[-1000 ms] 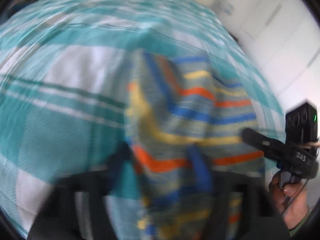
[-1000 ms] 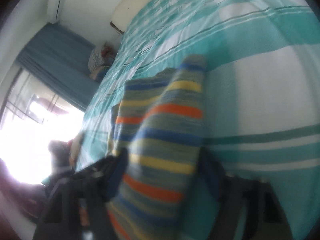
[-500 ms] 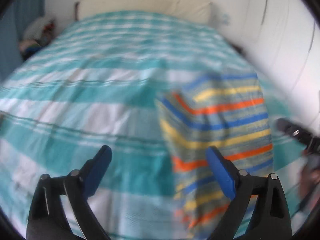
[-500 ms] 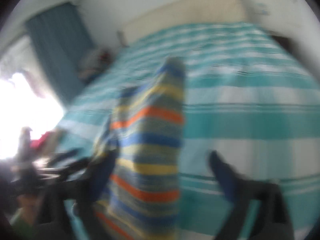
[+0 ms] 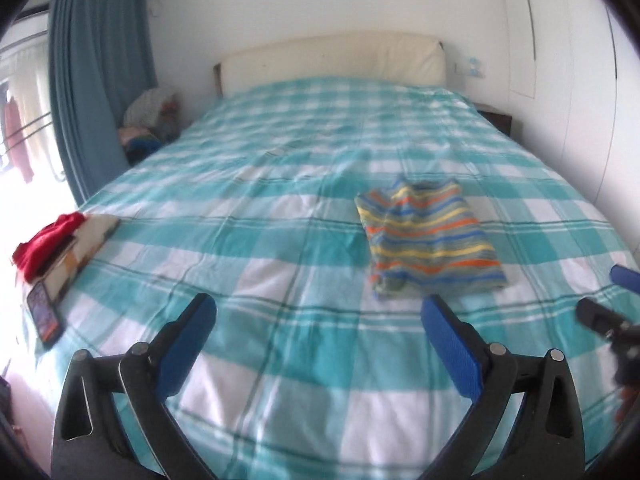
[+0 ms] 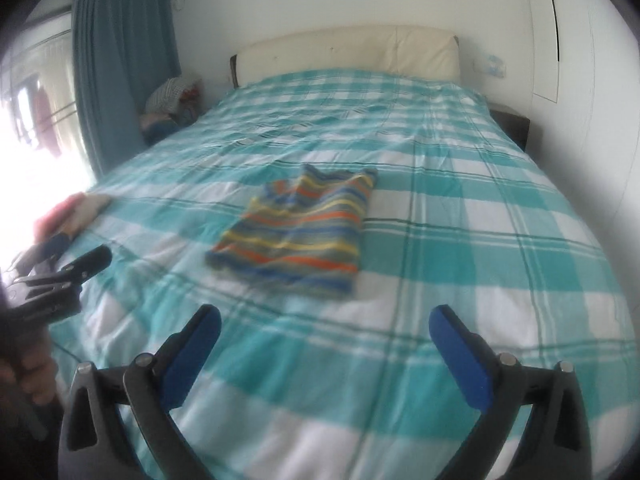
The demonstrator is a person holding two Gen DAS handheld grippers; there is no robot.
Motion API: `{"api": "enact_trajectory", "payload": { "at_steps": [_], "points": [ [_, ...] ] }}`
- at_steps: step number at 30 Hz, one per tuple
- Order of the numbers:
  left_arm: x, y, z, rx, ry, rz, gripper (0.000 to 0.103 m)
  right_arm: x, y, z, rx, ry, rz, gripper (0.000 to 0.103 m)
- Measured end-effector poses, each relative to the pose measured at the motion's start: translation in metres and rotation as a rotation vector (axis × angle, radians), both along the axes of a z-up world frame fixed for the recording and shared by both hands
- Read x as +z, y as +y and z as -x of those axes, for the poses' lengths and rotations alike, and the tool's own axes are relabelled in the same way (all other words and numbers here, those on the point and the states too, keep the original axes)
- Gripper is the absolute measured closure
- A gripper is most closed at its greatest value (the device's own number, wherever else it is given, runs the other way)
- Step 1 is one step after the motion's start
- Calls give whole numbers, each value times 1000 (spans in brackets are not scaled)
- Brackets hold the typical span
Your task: Fold small clothes
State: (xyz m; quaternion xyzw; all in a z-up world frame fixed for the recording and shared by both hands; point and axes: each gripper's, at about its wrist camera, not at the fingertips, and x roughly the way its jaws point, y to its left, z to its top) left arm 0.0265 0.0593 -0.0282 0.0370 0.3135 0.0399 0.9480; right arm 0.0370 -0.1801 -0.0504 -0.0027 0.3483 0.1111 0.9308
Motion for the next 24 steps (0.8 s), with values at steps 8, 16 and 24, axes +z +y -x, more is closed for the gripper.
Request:
{"api": "enact_trajectory", "payload": {
  "at_steps": [8,16,24],
  "points": [
    [7,-4,47,-50,84,63,0,22,45,63,15,21,112,0],
    [17,-3,67,-28,88,67,0,40,61,84,12,10,150,0],
    [20,0,65,9,104,45,0,50,62,88,-57,15,179,0]
  ]
}}
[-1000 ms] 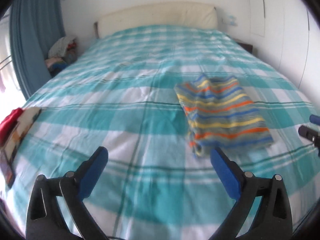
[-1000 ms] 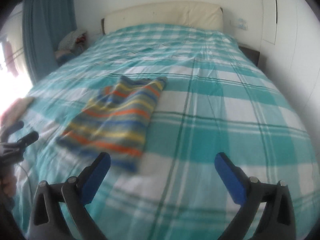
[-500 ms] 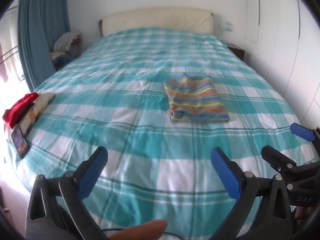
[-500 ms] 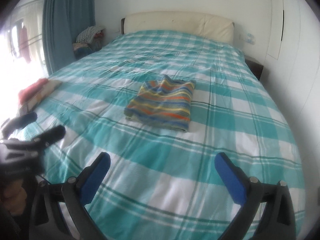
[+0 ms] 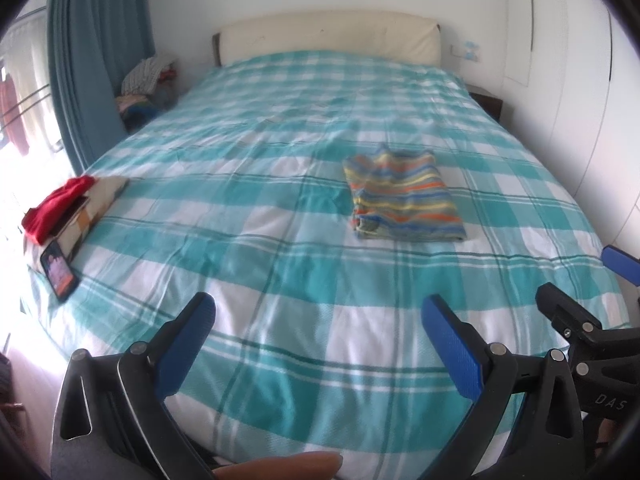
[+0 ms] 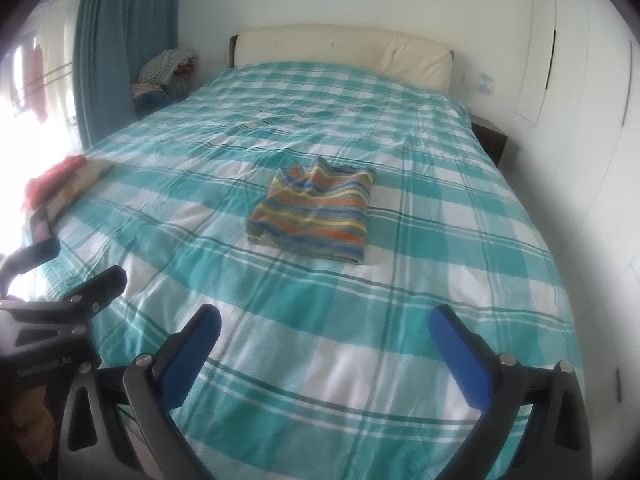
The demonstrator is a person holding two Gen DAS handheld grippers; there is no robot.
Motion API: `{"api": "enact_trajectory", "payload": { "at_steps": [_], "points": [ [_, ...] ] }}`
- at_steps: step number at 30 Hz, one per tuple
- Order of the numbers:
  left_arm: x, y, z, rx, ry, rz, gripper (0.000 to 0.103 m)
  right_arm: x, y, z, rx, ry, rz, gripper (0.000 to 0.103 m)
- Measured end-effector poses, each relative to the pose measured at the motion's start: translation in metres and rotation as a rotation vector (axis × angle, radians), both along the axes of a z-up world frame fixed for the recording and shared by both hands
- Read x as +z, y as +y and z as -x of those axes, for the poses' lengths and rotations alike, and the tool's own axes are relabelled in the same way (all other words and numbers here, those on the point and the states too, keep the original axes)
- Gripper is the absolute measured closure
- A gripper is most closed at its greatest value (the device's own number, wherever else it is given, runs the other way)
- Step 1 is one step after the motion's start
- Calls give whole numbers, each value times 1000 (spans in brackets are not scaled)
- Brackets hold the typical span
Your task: Fold small clothes
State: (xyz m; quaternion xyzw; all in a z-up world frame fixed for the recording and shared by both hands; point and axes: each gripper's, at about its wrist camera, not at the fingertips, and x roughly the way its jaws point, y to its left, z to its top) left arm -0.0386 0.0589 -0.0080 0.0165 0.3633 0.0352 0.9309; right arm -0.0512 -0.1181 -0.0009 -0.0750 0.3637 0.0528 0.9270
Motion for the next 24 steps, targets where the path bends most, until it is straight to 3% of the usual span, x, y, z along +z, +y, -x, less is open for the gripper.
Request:
{"api": "enact_trajectory", "payload": {
  "at_steps": [10,24],
  "points": [
    [-5,-11,-4,-9,19,-28,0,2,-1,1,-62,-1,60,0],
    [1,-23,-6,-13,21,-39,0,4,-8,1,-95,-3,58,0]
  ]
}}
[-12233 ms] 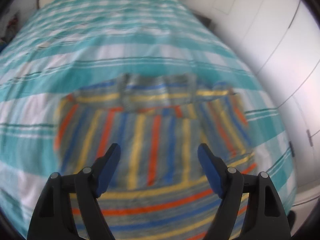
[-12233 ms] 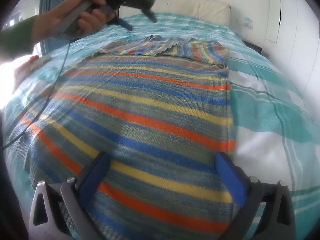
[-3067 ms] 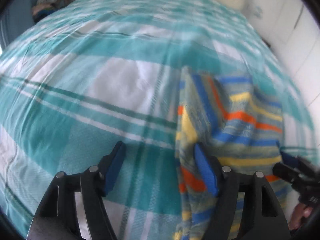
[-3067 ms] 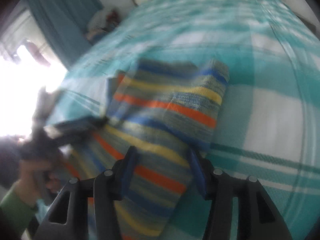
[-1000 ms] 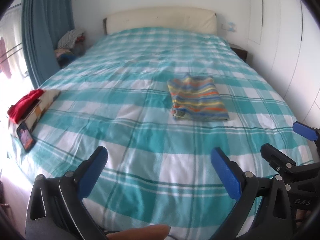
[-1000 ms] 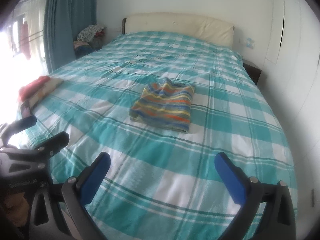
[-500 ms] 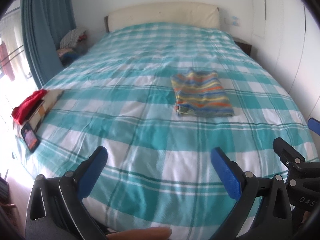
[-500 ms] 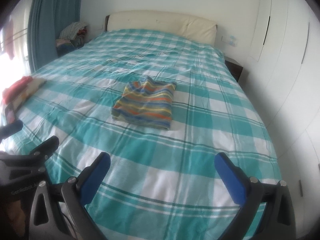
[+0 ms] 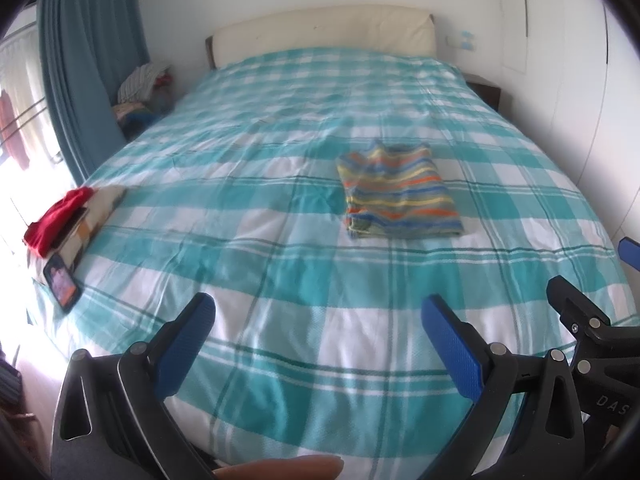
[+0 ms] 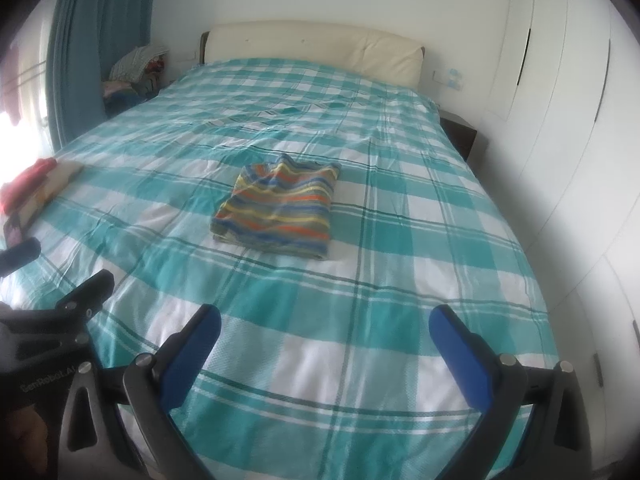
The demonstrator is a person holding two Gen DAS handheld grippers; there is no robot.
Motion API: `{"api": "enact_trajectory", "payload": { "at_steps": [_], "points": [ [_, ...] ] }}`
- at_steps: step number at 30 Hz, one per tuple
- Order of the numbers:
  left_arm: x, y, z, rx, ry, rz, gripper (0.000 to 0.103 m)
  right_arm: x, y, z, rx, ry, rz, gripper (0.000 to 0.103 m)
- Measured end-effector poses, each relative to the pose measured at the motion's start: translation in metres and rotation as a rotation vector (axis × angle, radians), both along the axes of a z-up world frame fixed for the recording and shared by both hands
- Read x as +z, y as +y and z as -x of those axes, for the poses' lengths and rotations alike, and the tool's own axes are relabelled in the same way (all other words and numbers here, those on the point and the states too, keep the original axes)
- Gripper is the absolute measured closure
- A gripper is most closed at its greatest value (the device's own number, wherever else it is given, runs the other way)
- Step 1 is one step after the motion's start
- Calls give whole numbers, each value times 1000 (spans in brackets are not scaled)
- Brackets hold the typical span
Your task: Fold small clothes
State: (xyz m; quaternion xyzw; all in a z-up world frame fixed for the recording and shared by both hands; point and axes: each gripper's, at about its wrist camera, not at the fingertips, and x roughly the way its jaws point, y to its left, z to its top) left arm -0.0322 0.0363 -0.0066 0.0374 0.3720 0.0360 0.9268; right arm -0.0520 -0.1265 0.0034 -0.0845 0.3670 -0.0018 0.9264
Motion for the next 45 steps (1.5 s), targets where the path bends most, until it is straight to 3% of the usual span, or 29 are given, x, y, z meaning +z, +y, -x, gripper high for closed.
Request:
{"api": "enact_trajectory", "payload": {
  "at_steps": [45],
  "points": [
    [-2,6,-1,-3,6,23,0,-1,9,8,29,-3,-2,0]
  ]
}}
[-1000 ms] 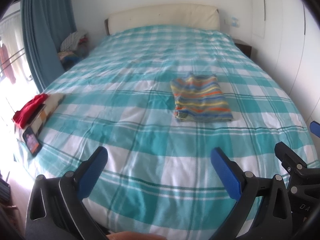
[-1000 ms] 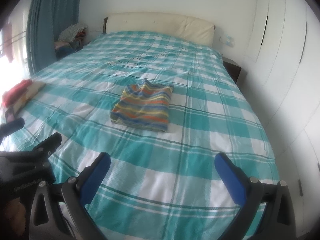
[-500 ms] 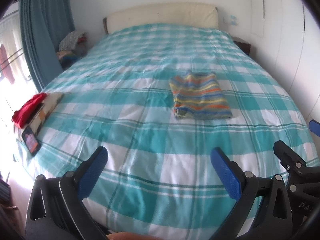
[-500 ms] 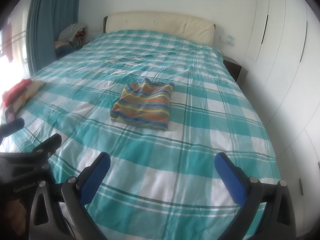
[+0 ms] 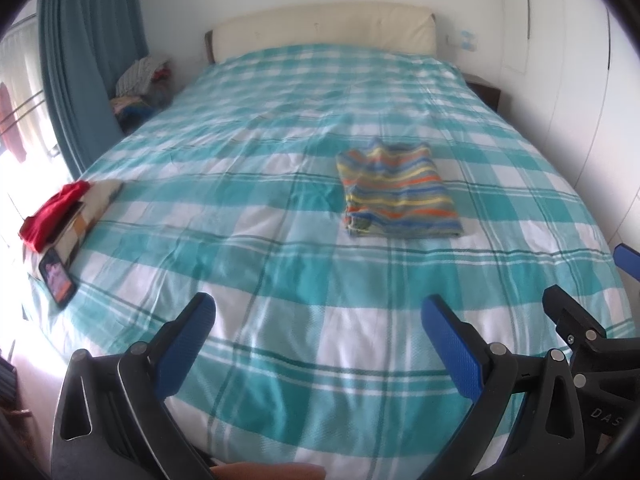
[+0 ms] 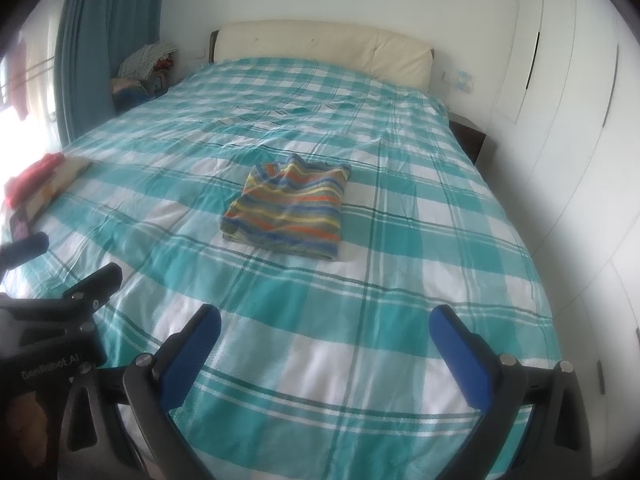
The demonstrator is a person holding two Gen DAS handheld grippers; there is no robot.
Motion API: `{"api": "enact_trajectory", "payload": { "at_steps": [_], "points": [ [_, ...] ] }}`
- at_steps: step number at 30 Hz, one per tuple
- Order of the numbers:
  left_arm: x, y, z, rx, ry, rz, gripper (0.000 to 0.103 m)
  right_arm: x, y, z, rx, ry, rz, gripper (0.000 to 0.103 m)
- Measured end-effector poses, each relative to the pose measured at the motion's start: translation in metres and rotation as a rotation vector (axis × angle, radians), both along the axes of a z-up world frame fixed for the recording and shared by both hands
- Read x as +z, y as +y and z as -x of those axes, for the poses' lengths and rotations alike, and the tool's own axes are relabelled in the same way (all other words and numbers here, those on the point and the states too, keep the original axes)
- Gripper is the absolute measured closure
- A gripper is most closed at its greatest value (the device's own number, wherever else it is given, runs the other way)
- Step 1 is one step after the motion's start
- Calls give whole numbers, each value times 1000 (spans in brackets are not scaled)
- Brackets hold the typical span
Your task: Fold small clothes
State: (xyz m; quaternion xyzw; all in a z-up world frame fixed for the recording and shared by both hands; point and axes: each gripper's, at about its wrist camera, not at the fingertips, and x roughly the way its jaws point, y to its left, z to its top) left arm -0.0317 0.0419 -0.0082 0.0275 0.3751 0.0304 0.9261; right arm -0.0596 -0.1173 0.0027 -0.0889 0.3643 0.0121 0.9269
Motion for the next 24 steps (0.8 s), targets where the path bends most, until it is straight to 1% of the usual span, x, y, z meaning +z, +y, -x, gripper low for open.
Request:
{"api": "enact_trajectory", "payload": {
  "at_steps": [4,10,24],
  "points": [
    [2,-4,1,-7,-15,-10,0,0,-2,-1,-1,1,3,0],
    [3,-5,-2,-25,11,25,0,1,-4,-2,-10,1,11,0],
    [6,1,-3,-32,-9,-2,0,0,-8,-2,-7,10,2,0]
  ]
}}
